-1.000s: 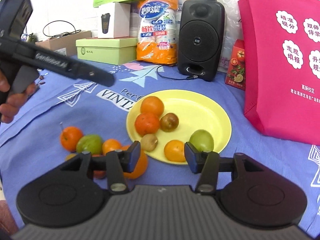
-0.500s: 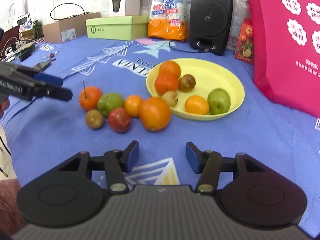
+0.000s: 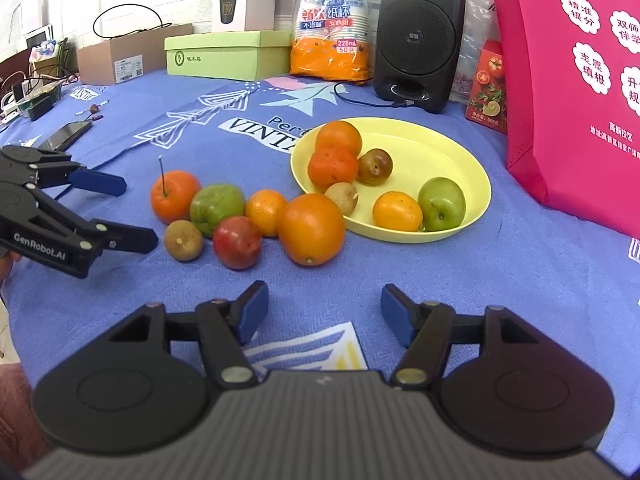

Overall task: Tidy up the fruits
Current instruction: 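Move both open tools back toward the remaining fruit, then grasp a stemmed tangerine with the left tool while the right tool grasps a large orange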

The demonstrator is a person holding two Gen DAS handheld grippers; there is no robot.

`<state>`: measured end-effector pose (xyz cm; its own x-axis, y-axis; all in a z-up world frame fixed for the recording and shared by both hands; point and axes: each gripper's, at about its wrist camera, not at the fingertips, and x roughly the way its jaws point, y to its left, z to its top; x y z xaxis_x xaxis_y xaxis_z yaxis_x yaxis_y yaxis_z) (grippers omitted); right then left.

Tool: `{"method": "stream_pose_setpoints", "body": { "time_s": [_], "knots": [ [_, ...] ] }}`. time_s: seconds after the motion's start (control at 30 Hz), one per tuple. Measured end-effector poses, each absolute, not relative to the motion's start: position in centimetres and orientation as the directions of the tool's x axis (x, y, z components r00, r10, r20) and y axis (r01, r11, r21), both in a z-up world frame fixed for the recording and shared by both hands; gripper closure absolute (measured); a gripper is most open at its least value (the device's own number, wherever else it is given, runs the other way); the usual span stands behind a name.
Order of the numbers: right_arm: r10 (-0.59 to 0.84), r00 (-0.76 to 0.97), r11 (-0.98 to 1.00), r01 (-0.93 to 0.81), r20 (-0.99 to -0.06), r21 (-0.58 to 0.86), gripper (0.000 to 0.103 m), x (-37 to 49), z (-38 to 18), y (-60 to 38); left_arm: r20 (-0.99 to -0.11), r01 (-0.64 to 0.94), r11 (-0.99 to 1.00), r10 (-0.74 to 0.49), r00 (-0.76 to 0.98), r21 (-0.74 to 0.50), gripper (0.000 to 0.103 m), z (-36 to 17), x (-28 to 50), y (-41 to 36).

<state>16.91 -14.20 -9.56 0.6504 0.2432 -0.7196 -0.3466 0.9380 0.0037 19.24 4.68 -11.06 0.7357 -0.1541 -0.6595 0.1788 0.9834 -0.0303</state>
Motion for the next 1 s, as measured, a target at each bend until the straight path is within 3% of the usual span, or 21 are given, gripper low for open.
{"method": "stream_pose_setpoints", "body": {
  "time_s": [0.5,0.67,0.93,1.0],
  "knots": [
    [0.247,0.647,0.94,-0.342,-0.721,0.015,0.037,19.1,-10.1,-13.3,-0.652,0.201,0.979,-0.168,0.739,-0.024,0.024,-11.0,21.5,3.5],
    [0.251,0.647,0.94,-0.341,-0.719,0.022,0.043,20.0,-10.3,-13.0,-0.648,0.201,0.979,-0.172,0.742,-0.03,0.037,-11.0,22.1,3.7],
    [0.253,0.645,0.939,-0.345,-0.721,0.022,0.056,21.4,-10.5,-11.9,-0.647,0.205,0.978,-0.173,0.743,-0.026,0.041,-11.0,22.3,3.7],
    [0.259,0.643,0.938,-0.344,-0.721,0.03,0.06,21.6,-10.5,-11.8,-0.645,0.212,0.977,-0.181,0.743,-0.029,0.047,-11.0,22.3,3.7]
  ]
}}
